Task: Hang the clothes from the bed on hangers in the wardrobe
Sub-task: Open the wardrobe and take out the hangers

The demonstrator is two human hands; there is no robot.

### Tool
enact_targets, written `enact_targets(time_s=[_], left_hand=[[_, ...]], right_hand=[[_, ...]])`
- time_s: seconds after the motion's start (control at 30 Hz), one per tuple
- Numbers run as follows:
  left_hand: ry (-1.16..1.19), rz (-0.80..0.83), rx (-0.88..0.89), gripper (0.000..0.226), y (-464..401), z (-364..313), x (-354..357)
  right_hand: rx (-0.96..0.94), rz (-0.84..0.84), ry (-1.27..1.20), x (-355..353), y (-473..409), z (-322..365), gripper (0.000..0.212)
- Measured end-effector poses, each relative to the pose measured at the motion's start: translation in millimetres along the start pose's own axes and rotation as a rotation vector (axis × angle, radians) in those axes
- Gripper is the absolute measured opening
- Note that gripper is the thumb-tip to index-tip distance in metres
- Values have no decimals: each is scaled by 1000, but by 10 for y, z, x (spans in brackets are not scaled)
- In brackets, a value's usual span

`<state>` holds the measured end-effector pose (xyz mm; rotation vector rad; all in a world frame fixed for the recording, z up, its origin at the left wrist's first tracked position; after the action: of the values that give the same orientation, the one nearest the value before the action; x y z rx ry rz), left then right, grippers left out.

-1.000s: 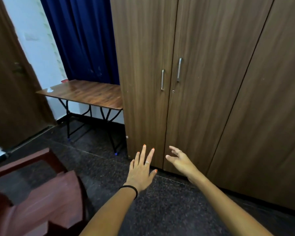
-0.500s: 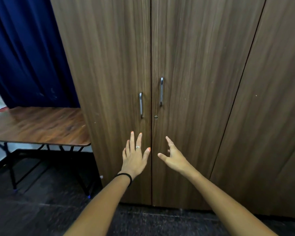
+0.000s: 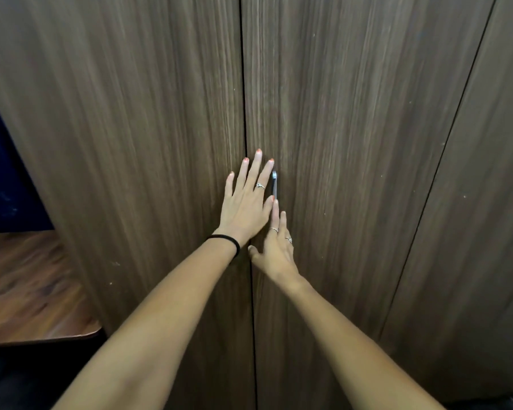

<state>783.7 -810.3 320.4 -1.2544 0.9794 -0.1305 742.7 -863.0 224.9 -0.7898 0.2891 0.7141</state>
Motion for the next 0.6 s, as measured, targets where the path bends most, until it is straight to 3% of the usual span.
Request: enact_targets(time_s=[0.13, 0.6], left_hand=[[-31, -25, 42, 64, -112, 20, 141], [-146, -72, 8, 73, 21, -142, 67]], right_hand=[[23, -135, -129, -3, -123, 22, 113], [29, -65, -118, -126, -79, -81, 102]])
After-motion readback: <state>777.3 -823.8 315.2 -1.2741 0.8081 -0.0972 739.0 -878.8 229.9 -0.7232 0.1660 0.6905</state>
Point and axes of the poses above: each hand's wrist, its own y-axis away from the middle knuckle, its own x-axis out of the palm, z = x × y, the point moved 9 cm from there along -y, towards the middle knuckle, and after that the axes turned 15 degrees about -z, right-handed, at the moved point
